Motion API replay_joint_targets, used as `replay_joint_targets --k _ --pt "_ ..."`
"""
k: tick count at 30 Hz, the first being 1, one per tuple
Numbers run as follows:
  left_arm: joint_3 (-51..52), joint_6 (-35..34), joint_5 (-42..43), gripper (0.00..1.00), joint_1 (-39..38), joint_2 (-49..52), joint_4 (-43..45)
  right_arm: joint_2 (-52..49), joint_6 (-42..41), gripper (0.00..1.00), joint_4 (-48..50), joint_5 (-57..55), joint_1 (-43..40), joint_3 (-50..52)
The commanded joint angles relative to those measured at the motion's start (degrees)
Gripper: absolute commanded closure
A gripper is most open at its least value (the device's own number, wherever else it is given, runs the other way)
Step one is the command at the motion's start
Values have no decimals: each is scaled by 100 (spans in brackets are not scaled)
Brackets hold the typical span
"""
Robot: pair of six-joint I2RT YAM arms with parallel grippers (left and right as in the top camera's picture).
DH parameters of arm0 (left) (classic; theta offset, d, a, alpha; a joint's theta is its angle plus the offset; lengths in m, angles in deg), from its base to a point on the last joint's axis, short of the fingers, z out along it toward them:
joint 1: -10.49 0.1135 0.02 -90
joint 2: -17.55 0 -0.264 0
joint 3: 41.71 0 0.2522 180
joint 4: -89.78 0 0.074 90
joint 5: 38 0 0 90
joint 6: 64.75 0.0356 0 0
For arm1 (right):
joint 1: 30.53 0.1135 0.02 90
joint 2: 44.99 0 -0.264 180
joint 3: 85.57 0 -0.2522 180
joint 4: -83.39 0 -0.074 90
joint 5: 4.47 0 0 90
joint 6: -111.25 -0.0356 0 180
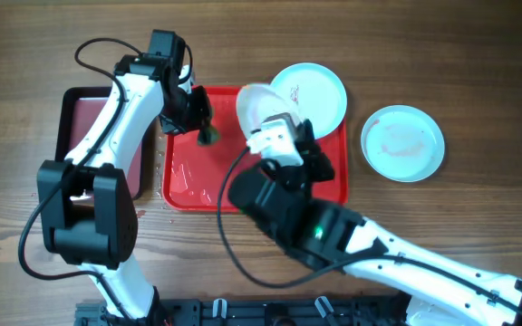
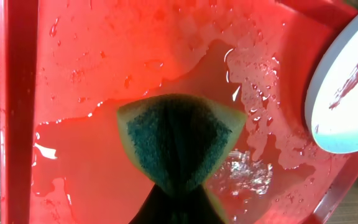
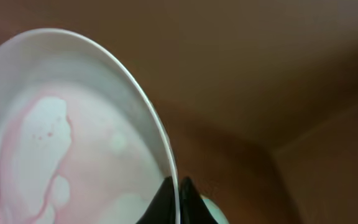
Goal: Clean dirty plates on tray and stack at the side
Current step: 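Carry the cleaned plate right and stack it on the right plate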
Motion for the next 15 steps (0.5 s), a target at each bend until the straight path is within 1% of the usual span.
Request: replay_joint_targets --k 1,3,6,12,13,15 --pt "31 48 -35 96 0 33 55 111 1733 96 852 -1368 254 -133" --pt "31 48 -33 96 0 33 111 111 2306 96 1360 -1414 273 -133" --pt "31 48 -31 96 -2 33 131 111 2553 96 1552 -1427 273 -133" --pt "31 48 -31 96 -2 33 129 111 2332 96 1545 -1182 273 74" --pt "31 48 -31 96 -2 33 131 111 2337 96 1506 -1200 273 85" --pt "31 50 -33 96 -2 33 129 122 2170 96 1832 -1563 271 85"
